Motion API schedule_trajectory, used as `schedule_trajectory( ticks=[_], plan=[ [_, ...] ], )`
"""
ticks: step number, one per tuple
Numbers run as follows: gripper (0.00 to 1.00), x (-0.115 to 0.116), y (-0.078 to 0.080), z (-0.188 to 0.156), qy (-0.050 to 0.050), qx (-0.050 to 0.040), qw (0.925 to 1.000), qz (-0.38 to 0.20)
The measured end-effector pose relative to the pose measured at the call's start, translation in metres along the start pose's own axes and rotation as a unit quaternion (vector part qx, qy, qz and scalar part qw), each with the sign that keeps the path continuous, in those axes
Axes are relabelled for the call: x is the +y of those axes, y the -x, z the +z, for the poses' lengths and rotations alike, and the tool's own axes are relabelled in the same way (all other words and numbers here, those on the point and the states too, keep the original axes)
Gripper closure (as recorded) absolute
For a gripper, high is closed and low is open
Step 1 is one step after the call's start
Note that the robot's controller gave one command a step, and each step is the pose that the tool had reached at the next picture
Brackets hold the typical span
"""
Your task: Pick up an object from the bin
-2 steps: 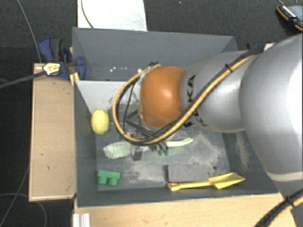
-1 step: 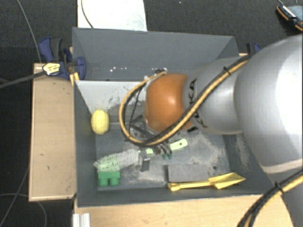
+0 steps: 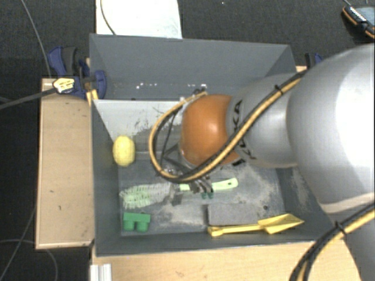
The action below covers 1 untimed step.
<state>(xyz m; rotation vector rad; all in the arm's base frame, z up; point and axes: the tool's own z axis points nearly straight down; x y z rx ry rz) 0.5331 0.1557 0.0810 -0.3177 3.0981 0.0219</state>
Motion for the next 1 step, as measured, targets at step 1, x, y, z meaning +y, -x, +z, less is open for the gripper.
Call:
schedule_trajectory(
  ticks=[1],
  plan=[
    [1.0,0.0,0.0,0.0,0.0,0.0,1.0,0.0]
  ],
)
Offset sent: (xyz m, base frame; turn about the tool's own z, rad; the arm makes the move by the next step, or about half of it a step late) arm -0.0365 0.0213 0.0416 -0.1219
